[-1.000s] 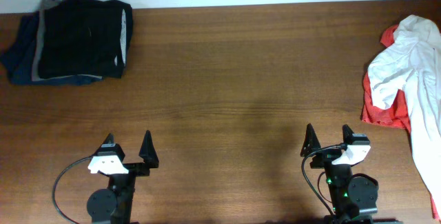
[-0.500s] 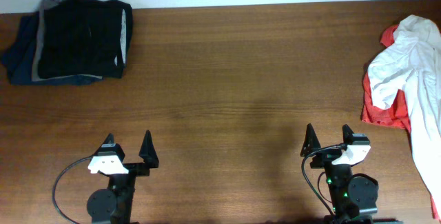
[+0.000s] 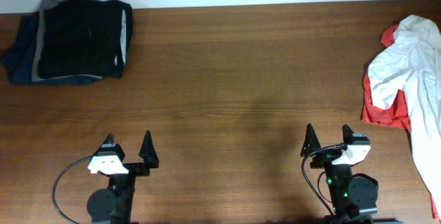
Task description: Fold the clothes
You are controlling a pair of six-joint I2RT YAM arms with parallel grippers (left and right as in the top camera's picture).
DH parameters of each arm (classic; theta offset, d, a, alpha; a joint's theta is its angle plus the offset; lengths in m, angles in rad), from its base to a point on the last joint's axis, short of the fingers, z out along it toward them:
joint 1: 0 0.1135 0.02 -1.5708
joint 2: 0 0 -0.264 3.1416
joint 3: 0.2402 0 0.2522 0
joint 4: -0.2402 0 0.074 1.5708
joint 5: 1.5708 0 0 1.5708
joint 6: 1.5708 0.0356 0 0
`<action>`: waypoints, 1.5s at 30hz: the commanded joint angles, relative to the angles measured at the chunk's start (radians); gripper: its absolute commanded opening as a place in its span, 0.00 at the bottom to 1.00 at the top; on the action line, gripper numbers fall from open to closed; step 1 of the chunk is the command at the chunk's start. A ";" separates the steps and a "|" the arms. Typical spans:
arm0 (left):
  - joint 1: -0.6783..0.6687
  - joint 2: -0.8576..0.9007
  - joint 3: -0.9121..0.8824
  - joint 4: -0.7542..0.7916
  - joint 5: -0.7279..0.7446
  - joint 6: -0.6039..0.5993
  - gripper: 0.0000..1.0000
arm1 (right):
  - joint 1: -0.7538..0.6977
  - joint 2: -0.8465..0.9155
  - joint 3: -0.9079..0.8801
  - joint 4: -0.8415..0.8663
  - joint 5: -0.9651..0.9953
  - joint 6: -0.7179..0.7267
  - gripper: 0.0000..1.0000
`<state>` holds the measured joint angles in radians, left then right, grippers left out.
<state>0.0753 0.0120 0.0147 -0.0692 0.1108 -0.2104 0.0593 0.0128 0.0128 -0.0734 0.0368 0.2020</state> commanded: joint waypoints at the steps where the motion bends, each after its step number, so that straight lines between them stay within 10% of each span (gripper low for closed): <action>1: 0.005 0.005 -0.005 -0.002 -0.004 -0.002 0.99 | -0.008 -0.004 -0.007 -0.004 0.009 -0.007 0.99; 42: 0.005 0.005 -0.005 -0.002 -0.003 -0.002 0.99 | -0.008 -0.004 -0.007 -0.002 0.000 -0.001 0.99; 45: 0.005 0.005 -0.005 -0.002 -0.003 -0.002 0.99 | -0.007 -0.004 -0.007 0.026 -0.531 0.352 0.99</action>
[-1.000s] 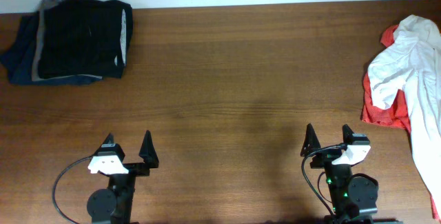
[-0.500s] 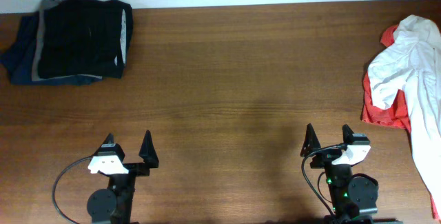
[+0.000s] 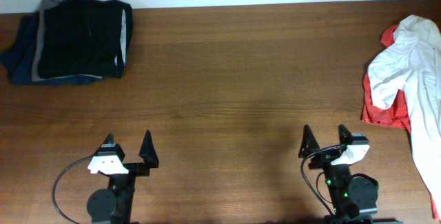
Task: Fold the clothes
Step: 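Reach the right gripper to the white T-shirt on the red garment and grasp it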
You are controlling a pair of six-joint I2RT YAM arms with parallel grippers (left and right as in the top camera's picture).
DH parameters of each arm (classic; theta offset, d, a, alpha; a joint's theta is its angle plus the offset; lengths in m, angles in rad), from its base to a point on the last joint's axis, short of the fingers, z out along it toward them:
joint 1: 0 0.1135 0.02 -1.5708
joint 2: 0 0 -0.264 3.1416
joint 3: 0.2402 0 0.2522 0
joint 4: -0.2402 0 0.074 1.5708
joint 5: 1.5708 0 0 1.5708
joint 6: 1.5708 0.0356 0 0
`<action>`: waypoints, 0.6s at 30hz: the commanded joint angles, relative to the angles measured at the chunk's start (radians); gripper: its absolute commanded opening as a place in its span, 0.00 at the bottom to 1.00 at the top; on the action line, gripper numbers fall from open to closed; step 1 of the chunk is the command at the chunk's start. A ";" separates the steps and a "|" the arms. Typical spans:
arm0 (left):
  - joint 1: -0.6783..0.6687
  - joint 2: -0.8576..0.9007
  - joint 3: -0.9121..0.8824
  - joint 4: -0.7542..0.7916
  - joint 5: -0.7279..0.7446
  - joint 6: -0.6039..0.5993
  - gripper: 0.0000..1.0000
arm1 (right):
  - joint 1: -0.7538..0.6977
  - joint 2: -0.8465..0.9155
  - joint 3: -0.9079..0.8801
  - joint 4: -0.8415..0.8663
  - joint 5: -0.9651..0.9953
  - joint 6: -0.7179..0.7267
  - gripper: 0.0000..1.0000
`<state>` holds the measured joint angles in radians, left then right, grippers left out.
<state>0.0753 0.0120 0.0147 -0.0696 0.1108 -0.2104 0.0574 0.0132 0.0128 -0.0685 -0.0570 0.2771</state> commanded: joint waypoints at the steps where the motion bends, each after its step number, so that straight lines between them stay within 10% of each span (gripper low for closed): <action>1: 0.005 0.005 -0.005 -0.002 -0.004 -0.002 0.99 | -0.005 -0.004 -0.007 0.021 -0.500 0.279 0.99; 7: 0.005 0.005 -0.005 -0.002 -0.003 -0.002 0.99 | -0.006 -0.004 -0.006 0.192 -0.526 0.389 0.99; 12: 0.005 0.005 -0.005 -0.002 -0.003 -0.002 0.99 | -0.006 0.053 0.265 0.108 -0.288 0.169 0.99; 18: 0.005 0.005 -0.005 -0.002 -0.004 -0.002 0.99 | -0.008 0.694 0.801 -0.178 0.226 -0.071 0.99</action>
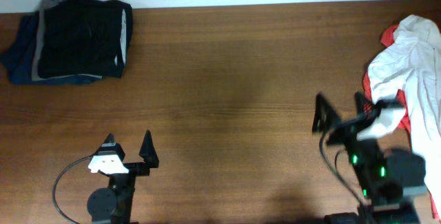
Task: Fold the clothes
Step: 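Reach the right gripper to the white T-shirt on the red garment and grasp it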
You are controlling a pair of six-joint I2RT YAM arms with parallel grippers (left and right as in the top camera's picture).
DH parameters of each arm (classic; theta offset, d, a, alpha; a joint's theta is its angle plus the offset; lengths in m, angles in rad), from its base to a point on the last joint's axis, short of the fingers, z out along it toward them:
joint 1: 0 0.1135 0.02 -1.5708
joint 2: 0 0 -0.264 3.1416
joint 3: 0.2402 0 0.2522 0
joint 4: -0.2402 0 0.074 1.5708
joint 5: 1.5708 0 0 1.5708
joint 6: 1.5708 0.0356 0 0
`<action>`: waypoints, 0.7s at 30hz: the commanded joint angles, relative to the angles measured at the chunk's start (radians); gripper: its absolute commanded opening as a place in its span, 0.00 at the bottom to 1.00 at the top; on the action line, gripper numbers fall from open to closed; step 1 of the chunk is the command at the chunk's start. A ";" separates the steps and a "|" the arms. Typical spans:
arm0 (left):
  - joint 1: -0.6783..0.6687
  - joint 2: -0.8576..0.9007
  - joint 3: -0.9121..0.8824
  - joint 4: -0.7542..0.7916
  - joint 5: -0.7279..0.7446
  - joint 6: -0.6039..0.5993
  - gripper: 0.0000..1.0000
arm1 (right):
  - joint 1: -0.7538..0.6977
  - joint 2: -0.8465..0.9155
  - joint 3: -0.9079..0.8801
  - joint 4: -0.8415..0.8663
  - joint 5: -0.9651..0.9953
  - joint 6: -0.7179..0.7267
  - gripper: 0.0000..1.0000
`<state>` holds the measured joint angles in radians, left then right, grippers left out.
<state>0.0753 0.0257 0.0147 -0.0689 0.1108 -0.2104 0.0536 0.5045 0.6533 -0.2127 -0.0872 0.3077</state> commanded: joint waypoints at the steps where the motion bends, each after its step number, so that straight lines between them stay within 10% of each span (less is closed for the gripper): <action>1: 0.005 -0.008 -0.005 -0.003 -0.004 -0.002 0.99 | -0.015 0.359 0.279 -0.066 0.313 -0.130 0.99; 7: 0.005 -0.008 -0.005 -0.002 -0.004 -0.002 0.99 | -0.271 1.107 0.956 -0.427 0.309 -0.140 0.99; 13: 0.005 -0.008 -0.005 -0.003 -0.003 -0.002 0.99 | -0.478 1.487 0.983 -0.460 0.304 -0.207 0.98; 21: 0.005 -0.008 -0.005 -0.003 -0.003 -0.002 0.99 | -0.518 1.698 0.983 -0.420 0.164 -0.293 0.73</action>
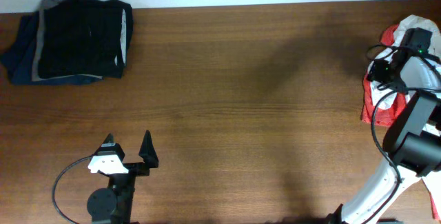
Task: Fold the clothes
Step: 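Reach the right gripper to the white T-shirt on the red garment and grasp it, then drag the white T-shirt with the right gripper to the table center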
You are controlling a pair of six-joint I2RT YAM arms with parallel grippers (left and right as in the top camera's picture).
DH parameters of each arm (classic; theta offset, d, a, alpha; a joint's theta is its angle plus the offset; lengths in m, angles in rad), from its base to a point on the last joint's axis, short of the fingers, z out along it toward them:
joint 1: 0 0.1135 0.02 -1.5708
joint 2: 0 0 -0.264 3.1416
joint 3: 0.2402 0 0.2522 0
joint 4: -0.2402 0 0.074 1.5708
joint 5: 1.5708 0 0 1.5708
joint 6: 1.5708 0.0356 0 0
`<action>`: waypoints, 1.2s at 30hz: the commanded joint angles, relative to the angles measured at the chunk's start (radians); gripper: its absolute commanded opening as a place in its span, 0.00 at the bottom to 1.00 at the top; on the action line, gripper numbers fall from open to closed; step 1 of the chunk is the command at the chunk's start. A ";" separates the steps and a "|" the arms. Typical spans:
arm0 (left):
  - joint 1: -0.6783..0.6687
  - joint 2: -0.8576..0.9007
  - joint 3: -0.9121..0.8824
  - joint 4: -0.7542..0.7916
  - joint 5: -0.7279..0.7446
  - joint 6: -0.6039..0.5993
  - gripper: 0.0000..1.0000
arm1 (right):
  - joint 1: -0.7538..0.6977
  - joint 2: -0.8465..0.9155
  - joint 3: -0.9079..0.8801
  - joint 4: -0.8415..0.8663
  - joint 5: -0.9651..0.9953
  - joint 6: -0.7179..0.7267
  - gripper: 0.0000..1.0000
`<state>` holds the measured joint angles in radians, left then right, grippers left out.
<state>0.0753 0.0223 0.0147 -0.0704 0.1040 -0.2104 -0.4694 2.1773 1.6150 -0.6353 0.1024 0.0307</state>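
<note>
An unfolded white garment (422,103) lies crumpled over a red garment (377,111) at the table's right edge. My right gripper (386,69) reaches down onto the upper left part of the white garment. Its fingers are hidden among wrist, cables and cloth, so its state does not show. At the far left corner a folded stack of dark clothes (72,41) sits, black on top of grey and navy. Near the front edge on the left, my left gripper (127,140) stands open with nothing in it.
The brown wooden table (227,93) runs wall to wall; a white wall borders its far edge. My right arm (406,155) stretches from the front right up along the right side, partly over the clothes pile.
My right arm has gone from mid-right of the table, gripper open, to the far right, with the gripper now down on the white garment. The left arm and both piles are unchanged.
Both grippers stood open at rest near the front edge, and stayed so at the second moment. Then my right arm was raised and further back, toward the right pile. Now its gripper is on the white garment; the left arm never moved.
</note>
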 commanded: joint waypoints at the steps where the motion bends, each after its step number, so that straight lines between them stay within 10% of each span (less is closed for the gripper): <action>1: 0.005 -0.005 -0.005 -0.001 0.003 -0.002 0.99 | 0.002 0.036 0.021 -0.003 -0.024 -0.016 0.66; 5: 0.005 -0.005 -0.005 -0.001 0.003 -0.002 0.99 | 0.003 0.035 0.024 -0.005 -0.011 0.005 0.04; 9: 0.005 -0.005 -0.005 -0.001 0.003 -0.002 0.99 | 0.003 -0.020 0.098 -0.074 0.014 0.110 0.04; 11: 0.005 -0.005 -0.005 -0.001 0.003 -0.002 0.99 | 0.003 -0.068 0.164 -0.142 0.014 0.109 0.21; 13: 0.005 -0.005 -0.005 -0.001 0.003 -0.002 0.99 | 0.003 -0.097 0.187 -0.173 0.014 0.109 0.04; 16: 0.005 -0.005 -0.005 -0.001 0.003 -0.002 0.99 | 0.003 -0.120 0.188 -0.209 0.013 0.109 0.04; 17: 0.005 -0.005 -0.005 -0.001 0.003 -0.002 0.99 | 0.004 -0.118 0.187 -0.234 0.013 0.109 0.60; 18: 0.005 -0.005 -0.005 -0.001 0.003 -0.002 0.99 | 0.003 -0.114 0.178 -0.251 0.014 0.109 0.61; 31: 0.005 -0.005 -0.005 -0.001 0.003 -0.002 0.99 | 0.003 -0.026 -0.021 -0.116 0.006 0.109 0.63; 36: 0.005 -0.005 -0.005 -0.001 0.003 -0.002 0.99 | 0.003 -0.026 -0.022 -0.085 0.007 0.105 0.12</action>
<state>0.0753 0.0223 0.0147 -0.0700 0.1040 -0.2104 -0.4698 2.1441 1.5993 -0.7261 0.1040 0.1318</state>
